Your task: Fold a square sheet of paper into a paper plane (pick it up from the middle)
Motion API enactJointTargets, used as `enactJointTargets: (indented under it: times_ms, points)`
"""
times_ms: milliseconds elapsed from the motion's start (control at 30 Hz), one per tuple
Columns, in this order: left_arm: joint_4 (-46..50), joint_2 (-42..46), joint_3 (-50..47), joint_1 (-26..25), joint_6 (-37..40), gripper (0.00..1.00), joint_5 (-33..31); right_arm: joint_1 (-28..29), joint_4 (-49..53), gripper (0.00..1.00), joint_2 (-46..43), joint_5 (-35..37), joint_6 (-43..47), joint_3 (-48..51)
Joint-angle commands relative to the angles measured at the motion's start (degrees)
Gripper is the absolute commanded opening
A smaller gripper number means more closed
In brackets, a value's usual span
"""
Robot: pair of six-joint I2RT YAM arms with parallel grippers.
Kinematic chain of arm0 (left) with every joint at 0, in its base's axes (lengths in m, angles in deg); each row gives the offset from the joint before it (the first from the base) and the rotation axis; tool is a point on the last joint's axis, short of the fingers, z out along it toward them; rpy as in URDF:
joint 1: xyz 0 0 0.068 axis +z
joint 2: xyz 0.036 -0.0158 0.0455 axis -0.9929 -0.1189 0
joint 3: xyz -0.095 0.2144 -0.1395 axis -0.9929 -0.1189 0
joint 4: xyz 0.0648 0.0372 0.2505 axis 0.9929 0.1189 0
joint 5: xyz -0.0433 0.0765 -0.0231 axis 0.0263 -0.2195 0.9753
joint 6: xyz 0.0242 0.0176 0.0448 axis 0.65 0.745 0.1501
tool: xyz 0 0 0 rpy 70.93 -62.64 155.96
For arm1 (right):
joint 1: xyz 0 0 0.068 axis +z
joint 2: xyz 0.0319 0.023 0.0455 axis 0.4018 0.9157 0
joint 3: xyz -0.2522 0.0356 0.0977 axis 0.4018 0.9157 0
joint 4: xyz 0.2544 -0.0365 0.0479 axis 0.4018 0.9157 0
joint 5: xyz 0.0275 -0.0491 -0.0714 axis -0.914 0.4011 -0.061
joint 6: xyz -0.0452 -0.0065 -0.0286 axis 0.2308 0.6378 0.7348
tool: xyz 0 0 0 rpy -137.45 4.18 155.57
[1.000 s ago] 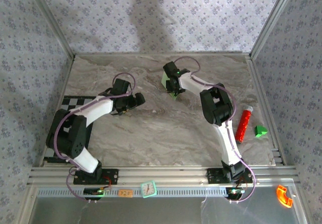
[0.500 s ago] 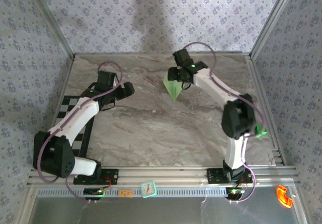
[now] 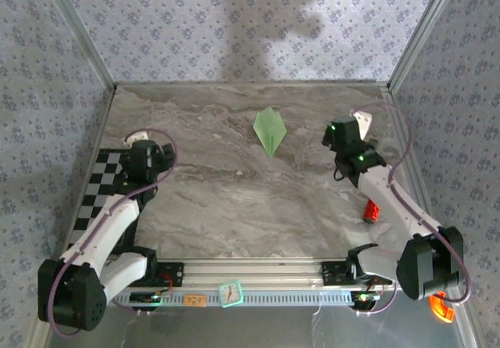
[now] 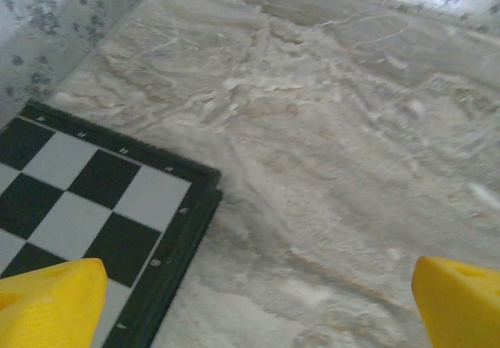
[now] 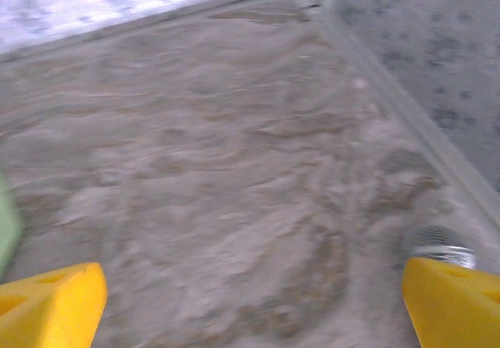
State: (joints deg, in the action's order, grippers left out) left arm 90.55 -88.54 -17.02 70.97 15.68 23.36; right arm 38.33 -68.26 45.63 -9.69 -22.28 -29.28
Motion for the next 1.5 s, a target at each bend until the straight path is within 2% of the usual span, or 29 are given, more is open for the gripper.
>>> enactJointTargets:
  times_ms: [0,100,300,567,800,900,967,1033,1133,1467]
  points:
    - [-10.78,1.89,-3.06,0.98,8.19,1.00,-4.32,-5.15,-8.90,0.99,-4.57,3.30,0.69,7.77]
    - [-15.24,0.93,-5.96,3.02,11.73,1.00,-2.87,-9.85,-12.11,0.99,-7.19,1.25,-0.08,13.64]
    - [-30.62,-4.83,-13.17,6.73,15.36,1.00,3.72,-12.21,-34.00,0.99,-3.92,1.01,10.34,26.30]
    - [-48.57,-14.91,-16.79,9.47,18.80,0.98,19.76,-13.57,-54.08,0.99,6.36,-8.94,15.86,29.44]
    - [-52.86,-20.80,-15.37,12.84,19.21,0.99,24.09,-13.83,-69.69,0.99,16.28,-20.13,24.30,30.95]
    - [-55.77,-25.41,-14.61,13.17,19.22,0.99,24.55,-13.12,-74.12,0.99,21.57,-21.49,26.04,30.30]
    - [-56.88,-27.76,-14.06,13.25,19.01,0.99,24.14,-12.46,-69.72,0.99,20.60,-21.59,26.58,29.00]
    - [-56.86,-29.76,-13.05,13.24,18.87,1.00,24.08,-12.81,-69.52,0.99,21.20,-22.25,25.99,28.41]
    - [-52.55,-31.31,-10.22,13.35,18.81,0.99,23.58,-13.76,-65.60,0.99,20.92,-23.67,24.57,26.89]
    - [-52.28,-31.34,-9.98,13.15,18.17,1.00,21.48,-14.77,-65.43,0.99,20.94,-24.98,24.26,26.57]
